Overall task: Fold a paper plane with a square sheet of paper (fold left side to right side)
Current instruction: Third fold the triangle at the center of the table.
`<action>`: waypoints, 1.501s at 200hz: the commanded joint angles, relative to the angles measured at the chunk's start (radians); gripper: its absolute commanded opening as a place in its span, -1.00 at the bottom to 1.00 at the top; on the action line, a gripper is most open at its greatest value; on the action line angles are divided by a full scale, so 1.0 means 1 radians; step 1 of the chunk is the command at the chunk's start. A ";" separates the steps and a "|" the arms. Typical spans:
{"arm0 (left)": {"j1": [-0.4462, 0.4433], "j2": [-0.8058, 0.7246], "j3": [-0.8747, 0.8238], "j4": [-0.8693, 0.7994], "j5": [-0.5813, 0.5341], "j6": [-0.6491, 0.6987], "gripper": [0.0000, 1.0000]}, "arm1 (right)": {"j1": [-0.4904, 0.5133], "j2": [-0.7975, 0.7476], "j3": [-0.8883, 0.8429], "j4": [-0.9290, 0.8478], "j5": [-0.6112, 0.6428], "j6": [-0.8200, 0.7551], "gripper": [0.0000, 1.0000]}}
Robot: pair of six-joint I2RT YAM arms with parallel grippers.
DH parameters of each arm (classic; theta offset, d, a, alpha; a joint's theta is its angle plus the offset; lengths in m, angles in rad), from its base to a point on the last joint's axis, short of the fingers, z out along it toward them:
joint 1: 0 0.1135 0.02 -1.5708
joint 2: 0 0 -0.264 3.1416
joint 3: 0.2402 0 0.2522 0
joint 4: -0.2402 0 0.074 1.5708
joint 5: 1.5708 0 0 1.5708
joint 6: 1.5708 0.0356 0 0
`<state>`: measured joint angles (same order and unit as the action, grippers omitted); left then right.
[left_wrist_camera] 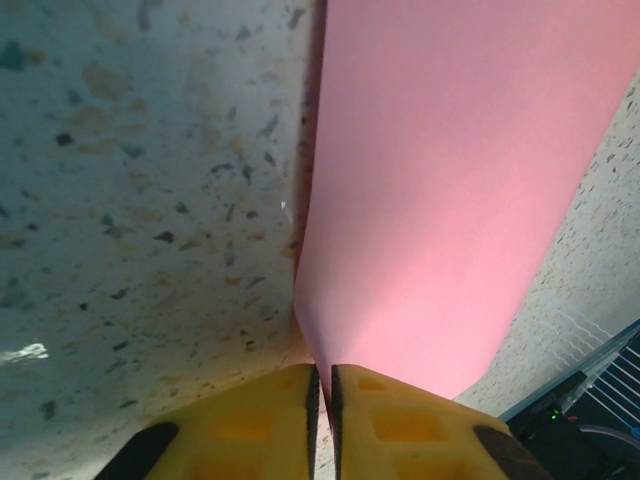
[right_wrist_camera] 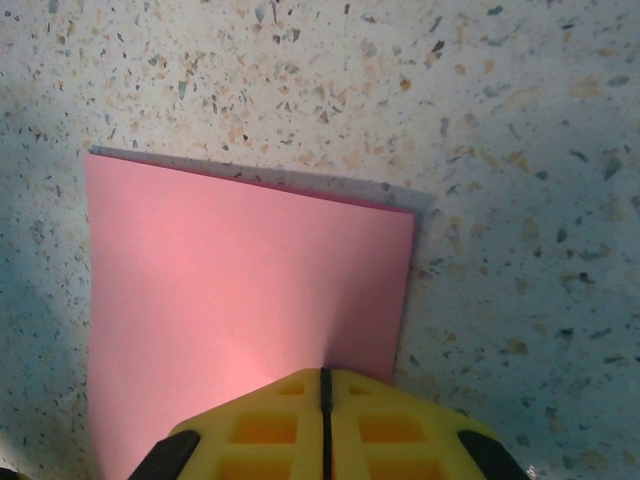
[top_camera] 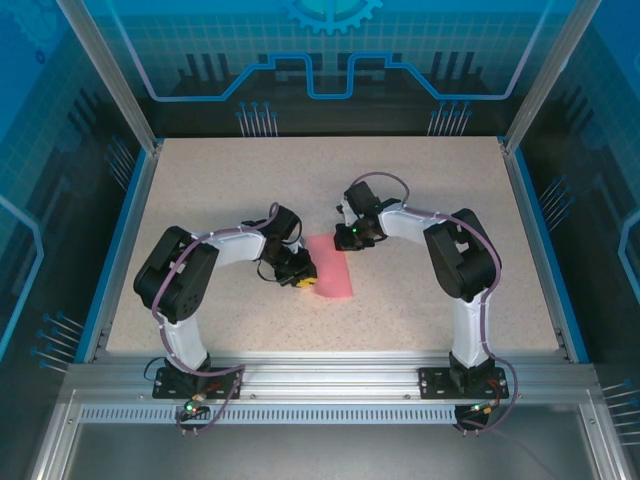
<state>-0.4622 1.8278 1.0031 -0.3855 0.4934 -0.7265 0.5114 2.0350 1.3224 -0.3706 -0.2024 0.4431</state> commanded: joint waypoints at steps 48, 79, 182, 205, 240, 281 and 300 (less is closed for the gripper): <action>-0.005 -0.062 0.018 -0.057 -0.002 -0.039 -0.90 | 0.010 -0.111 -0.060 0.090 -0.018 -0.063 -0.57; -0.005 -0.084 0.025 -0.067 0.023 -0.090 -0.91 | 0.018 -0.268 -0.167 0.130 0.008 -0.134 -0.19; -0.004 -0.053 0.047 -0.092 0.066 -0.128 -0.93 | 0.397 -0.641 -0.574 0.240 0.238 -0.276 0.63; -0.004 -0.049 0.051 -0.092 0.068 -0.129 -0.93 | 0.440 -0.617 -0.577 0.246 0.261 -0.287 0.65; -0.004 -0.042 0.056 -0.093 0.073 -0.130 -0.92 | 0.462 -0.534 -0.532 0.251 0.268 -0.305 0.54; -0.003 -0.040 0.059 -0.095 0.074 -0.129 -0.92 | 0.462 -0.449 -0.466 0.270 0.259 -0.311 0.20; -0.003 -0.038 0.060 -0.096 0.077 -0.126 -0.91 | 0.461 -0.427 -0.455 0.269 0.269 -0.307 0.00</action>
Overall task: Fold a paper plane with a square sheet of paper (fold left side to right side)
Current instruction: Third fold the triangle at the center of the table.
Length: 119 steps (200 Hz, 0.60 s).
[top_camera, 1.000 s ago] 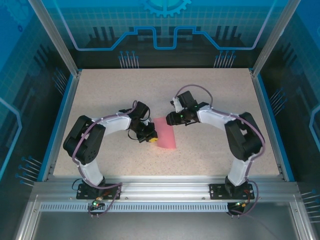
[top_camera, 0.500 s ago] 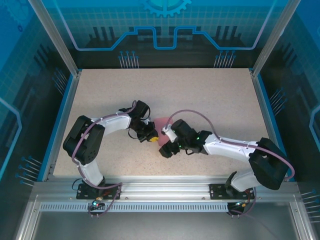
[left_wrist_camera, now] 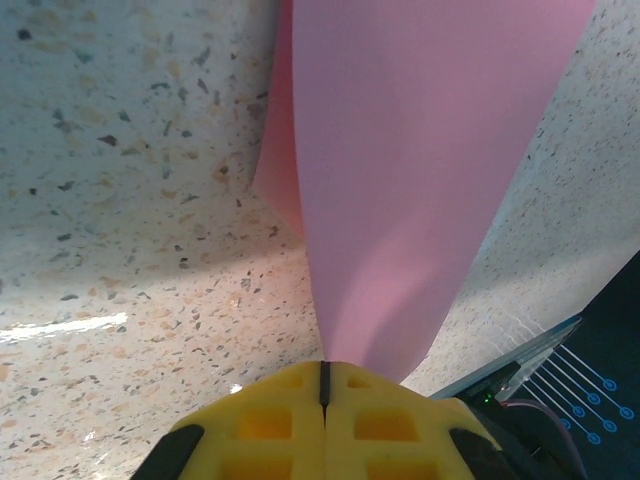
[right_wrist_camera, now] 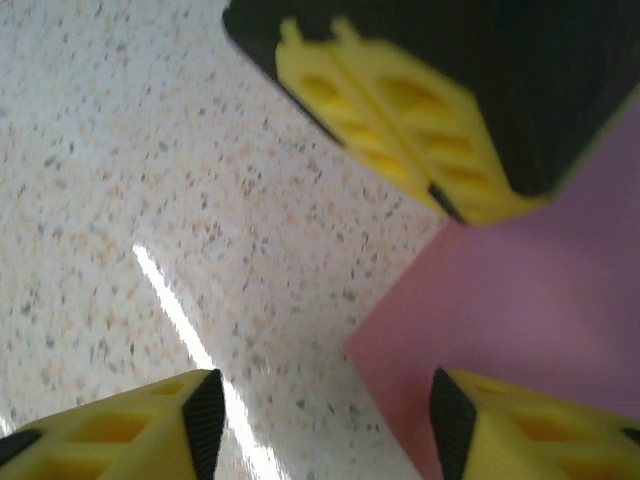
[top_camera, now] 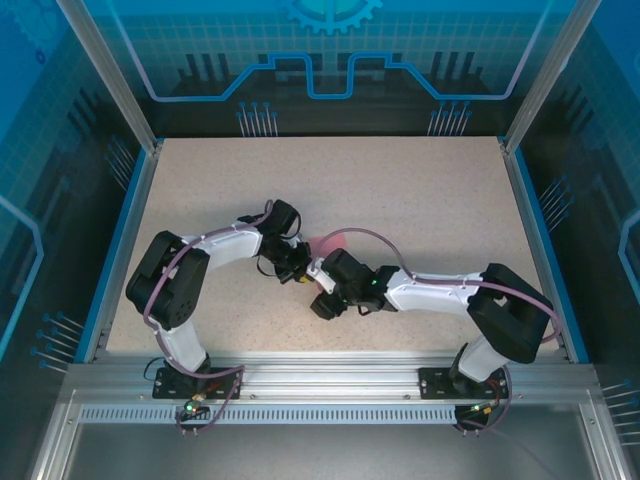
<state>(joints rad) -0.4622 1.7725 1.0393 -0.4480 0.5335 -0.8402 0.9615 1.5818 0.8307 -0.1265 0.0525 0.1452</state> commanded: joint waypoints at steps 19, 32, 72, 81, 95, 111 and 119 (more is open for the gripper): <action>-0.004 0.019 0.025 -0.034 0.039 -0.011 -0.90 | 0.007 0.033 0.039 0.025 0.018 -0.004 -0.20; -0.003 0.017 0.027 -0.035 0.039 -0.010 -0.90 | 0.001 0.032 0.036 0.028 0.026 0.004 -0.36; -0.003 0.014 0.030 -0.043 0.036 0.001 -0.84 | -0.018 0.020 0.024 0.039 0.014 0.016 -1.00; 0.000 0.009 0.030 -0.050 0.032 0.009 -0.78 | -0.020 0.018 0.023 0.037 0.008 0.016 -1.00; 0.010 -0.002 0.030 -0.063 0.026 0.023 -0.63 | -0.028 0.017 0.019 0.032 -0.002 0.014 -1.00; 0.031 -0.029 0.021 -0.073 0.025 0.041 -0.39 | -0.040 0.012 0.011 0.026 -0.027 0.013 -1.00; 0.045 -0.048 0.017 -0.079 0.026 0.052 -0.30 | -0.048 0.010 0.006 0.025 -0.042 0.013 -1.00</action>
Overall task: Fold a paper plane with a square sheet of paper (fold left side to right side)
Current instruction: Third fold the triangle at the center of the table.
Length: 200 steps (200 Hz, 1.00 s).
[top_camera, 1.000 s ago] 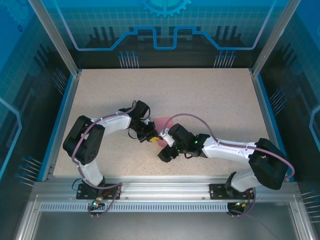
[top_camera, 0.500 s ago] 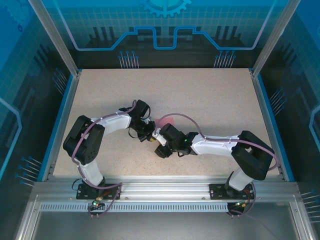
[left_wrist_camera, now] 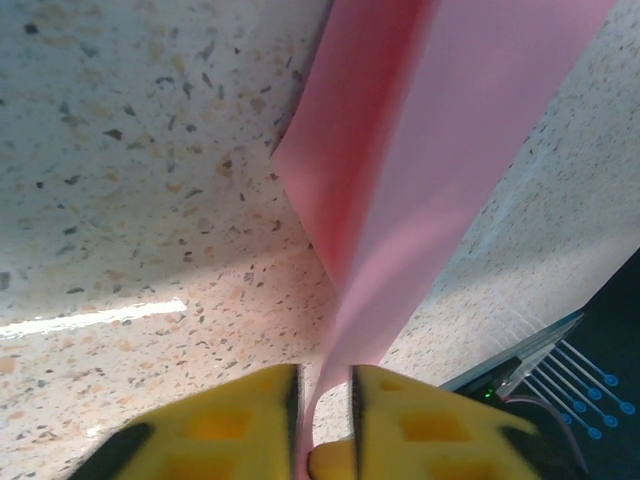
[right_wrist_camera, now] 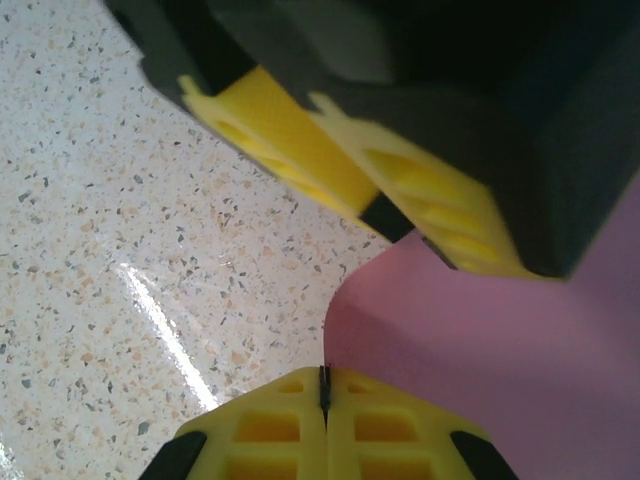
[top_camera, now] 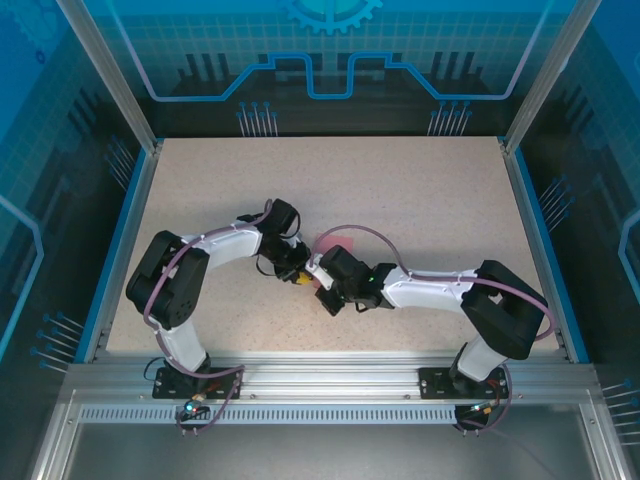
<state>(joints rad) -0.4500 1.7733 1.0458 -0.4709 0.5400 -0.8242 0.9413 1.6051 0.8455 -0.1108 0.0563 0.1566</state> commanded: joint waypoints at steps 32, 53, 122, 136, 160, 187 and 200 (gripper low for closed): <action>0.093 -0.110 0.006 -0.084 0.023 0.090 -0.07 | -0.052 -0.028 -0.031 0.017 -0.097 0.008 -1.00; 0.115 -0.102 0.024 -0.087 0.035 0.126 -0.11 | -0.061 -0.032 -0.038 0.023 -0.126 0.013 -1.00; 0.075 0.143 0.249 -0.053 0.112 0.226 -0.58 | -0.111 -0.042 -0.075 0.065 -0.230 0.057 -1.00; 0.052 0.197 0.307 -0.065 0.116 0.238 -0.60 | -0.116 -0.041 -0.077 0.069 -0.239 0.060 -1.00; 0.026 0.291 0.390 -0.088 0.111 0.257 -0.62 | -0.121 -0.036 -0.078 0.074 -0.249 0.067 -1.00; 0.007 0.375 0.471 -0.119 0.091 0.278 -0.65 | -0.127 -0.033 -0.078 0.074 -0.260 0.071 -1.00; 0.000 0.405 0.499 -0.138 0.075 0.291 -0.65 | -0.132 -0.033 -0.078 0.073 -0.263 0.074 -1.00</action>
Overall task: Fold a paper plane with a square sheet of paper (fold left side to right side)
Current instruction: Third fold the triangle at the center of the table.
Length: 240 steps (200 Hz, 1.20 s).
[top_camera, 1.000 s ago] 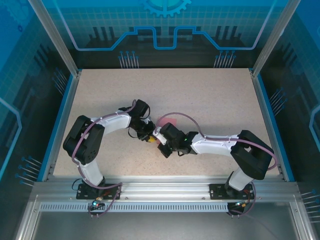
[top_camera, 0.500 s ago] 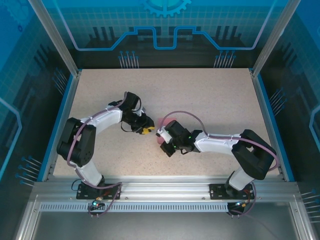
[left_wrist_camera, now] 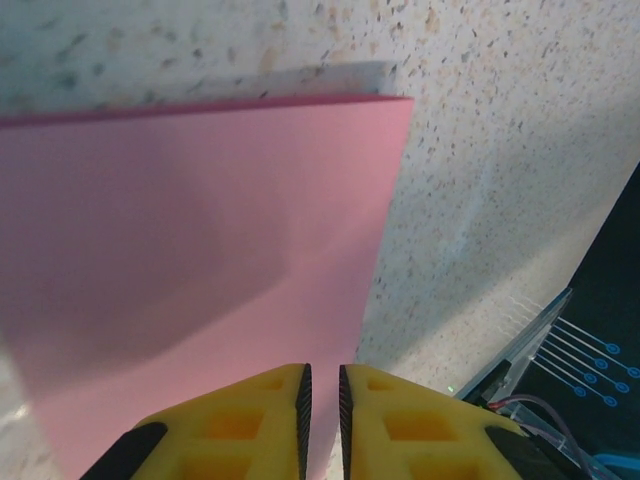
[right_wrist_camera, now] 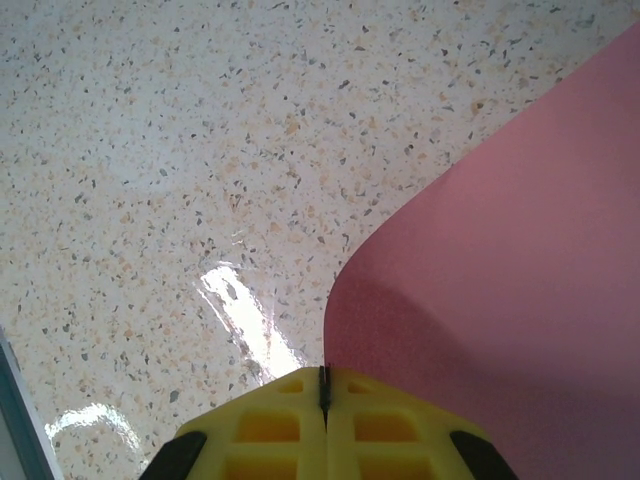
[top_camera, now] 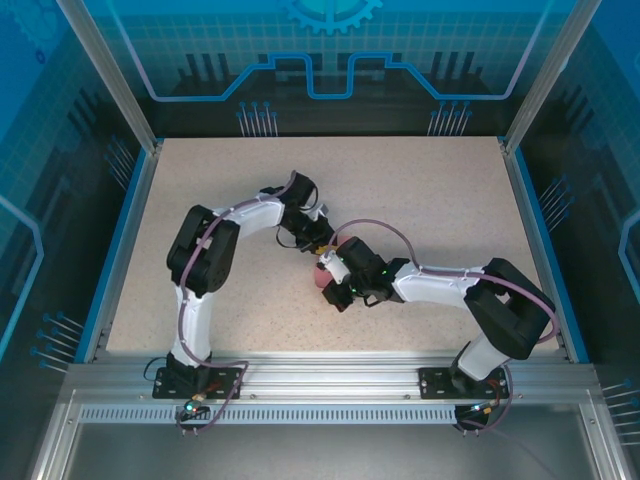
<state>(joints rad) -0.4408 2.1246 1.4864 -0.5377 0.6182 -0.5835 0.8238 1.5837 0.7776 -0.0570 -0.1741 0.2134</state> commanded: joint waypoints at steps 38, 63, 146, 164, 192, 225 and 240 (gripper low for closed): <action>-0.022 0.107 0.073 -0.105 -0.046 0.076 -0.67 | -0.031 -0.005 -0.010 0.019 -0.034 0.030 -1.00; -0.022 0.122 0.049 -0.104 -0.065 0.082 -0.70 | -0.048 0.002 -0.003 -0.009 -0.002 0.039 -1.00; -0.024 0.126 0.023 -0.099 -0.078 0.081 -0.71 | -0.102 0.048 0.024 -0.075 0.091 0.097 -1.00; -0.025 0.124 0.022 -0.098 -0.079 0.080 -0.72 | -0.108 0.052 0.025 -0.077 0.108 0.110 -1.00; -0.025 0.123 0.020 -0.099 -0.080 0.079 -0.72 | -0.118 0.055 0.027 -0.079 0.123 0.125 -1.00; -0.026 0.123 0.018 -0.097 -0.080 0.077 -0.72 | -0.126 0.055 0.029 -0.086 0.143 0.133 -1.00; -0.027 0.123 0.017 -0.097 -0.080 0.077 -0.72 | -0.130 0.058 0.030 -0.087 0.149 0.137 -1.00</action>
<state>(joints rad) -0.4557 2.2116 1.5356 -0.5838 0.5919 -0.5205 0.7116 1.6238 0.7799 -0.1207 -0.0509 0.3302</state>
